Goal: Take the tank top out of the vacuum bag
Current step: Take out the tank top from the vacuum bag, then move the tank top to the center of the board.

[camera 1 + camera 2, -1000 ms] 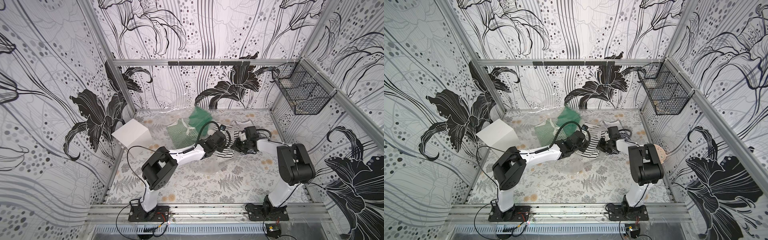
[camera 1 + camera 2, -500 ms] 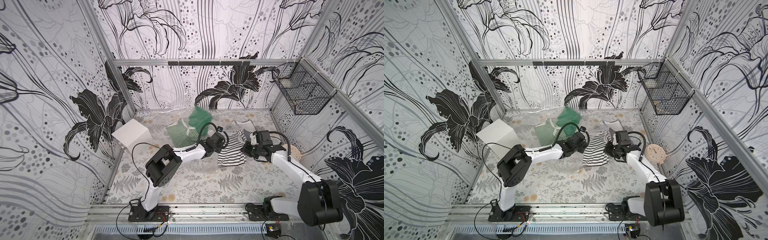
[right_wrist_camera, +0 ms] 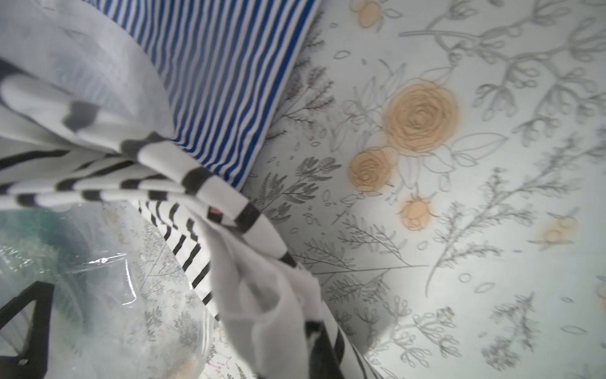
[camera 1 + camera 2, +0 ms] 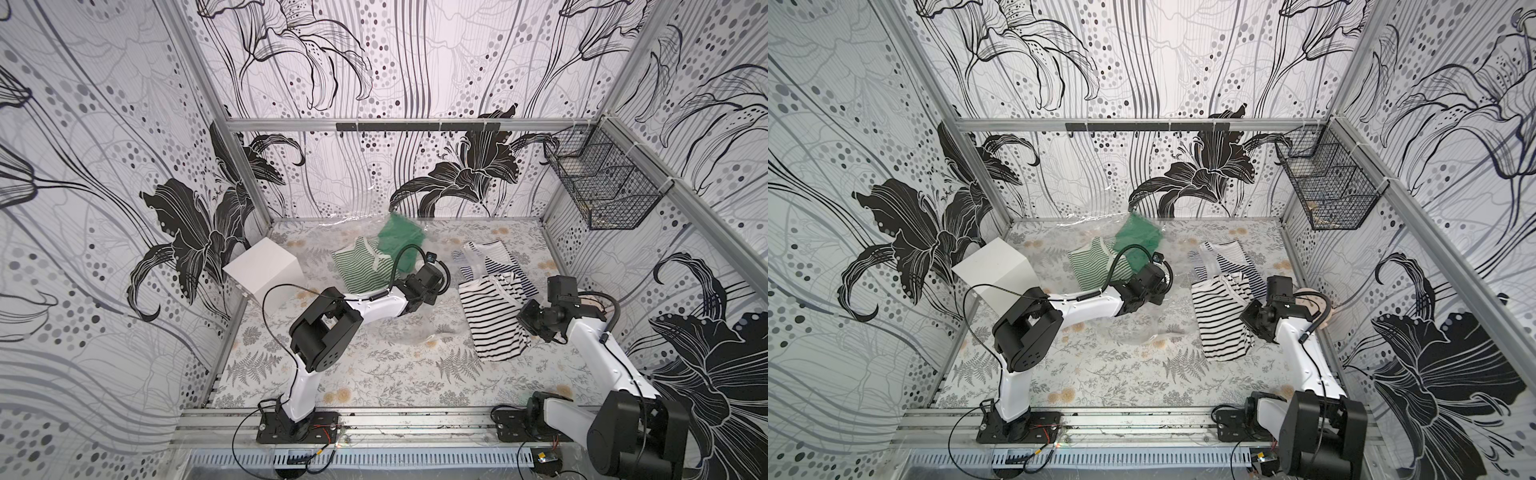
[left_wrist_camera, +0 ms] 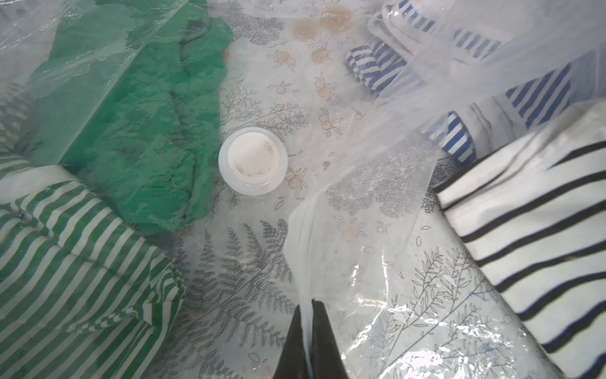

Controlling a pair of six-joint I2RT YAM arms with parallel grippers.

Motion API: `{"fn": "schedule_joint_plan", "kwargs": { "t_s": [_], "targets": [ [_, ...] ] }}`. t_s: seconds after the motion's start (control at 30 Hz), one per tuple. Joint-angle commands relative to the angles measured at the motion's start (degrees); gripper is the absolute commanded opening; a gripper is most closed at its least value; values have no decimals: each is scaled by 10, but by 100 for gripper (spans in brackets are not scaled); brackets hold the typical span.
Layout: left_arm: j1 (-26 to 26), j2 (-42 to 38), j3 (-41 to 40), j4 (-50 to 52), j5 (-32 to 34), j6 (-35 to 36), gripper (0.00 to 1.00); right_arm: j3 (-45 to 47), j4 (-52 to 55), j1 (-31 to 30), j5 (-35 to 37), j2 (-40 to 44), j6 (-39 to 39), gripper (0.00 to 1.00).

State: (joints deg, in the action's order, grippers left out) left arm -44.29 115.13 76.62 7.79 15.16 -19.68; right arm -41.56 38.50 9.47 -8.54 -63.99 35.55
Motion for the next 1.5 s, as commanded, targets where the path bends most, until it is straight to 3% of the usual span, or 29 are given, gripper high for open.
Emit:
{"fn": "schedule_joint_plan", "kwargs": {
  "t_s": [0.0,0.4,0.43,0.47,0.53,0.63,0.73,0.9,0.97,1.07,1.2,1.47],
  "targets": [
    [9,-19,-15,-2,18,-8,0,8,65,15,50,27,16,0],
    [25,-43,-43,-12,17,-9,0,-11,109,136,83,-3,-45,0],
    [26,-45,-46,-15,15,-9,0,-15,106,147,80,-15,-58,9],
    [25,-47,-49,-18,12,-8,0,-21,101,152,76,-27,-71,32],
    [25,-48,-53,-23,7,-8,0,-39,100,153,73,-38,-86,58],
    [25,-50,-54,-26,-1,-6,0,-59,95,152,66,-16,-100,79],
    [25,-52,-62,-37,-4,-4,0,-58,74,141,11,14,-108,87],
    [24,-55,-67,-44,0,-6,0,-42,-2,3,-24,2,-82,84],
    [25,-57,-68,-45,-2,-6,0,-49,-42,-60,-28,-37,-67,80],
    [25,-64,-75,-45,-3,-6,0,-71,-96,-109,-13,-104,-67,72],
    [25,-78,-88,-48,-4,1,0,-119,-138,-117,-2,-206,-75,62],
    [25,-96,-98,-51,-7,12,0,-236,-171,-119,-9,-392,-80,54]
  ]
}}
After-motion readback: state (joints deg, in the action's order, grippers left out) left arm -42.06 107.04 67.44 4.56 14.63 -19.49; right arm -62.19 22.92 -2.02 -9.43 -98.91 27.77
